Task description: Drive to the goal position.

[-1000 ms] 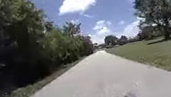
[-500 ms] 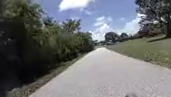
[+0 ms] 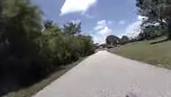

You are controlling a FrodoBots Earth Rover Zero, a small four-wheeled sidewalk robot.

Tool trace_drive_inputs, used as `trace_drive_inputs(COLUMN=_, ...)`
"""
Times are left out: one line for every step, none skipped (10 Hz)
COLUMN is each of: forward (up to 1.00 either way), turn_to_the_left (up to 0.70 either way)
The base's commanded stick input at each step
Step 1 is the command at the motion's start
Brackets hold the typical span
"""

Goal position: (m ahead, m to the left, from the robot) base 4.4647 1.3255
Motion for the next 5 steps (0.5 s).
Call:
trace_drive_inputs(forward=0.5, turn_to_the_left=0.0)
trace_drive_inputs(forward=0.5, turn_to_the_left=0.0)
trace_drive_inputs(forward=0.5, turn_to_the_left=-0.42)
trace_drive_inputs(forward=0.5, turn_to_the_left=-0.5)
trace_drive_inputs(forward=0.5, turn_to_the_left=-0.5)
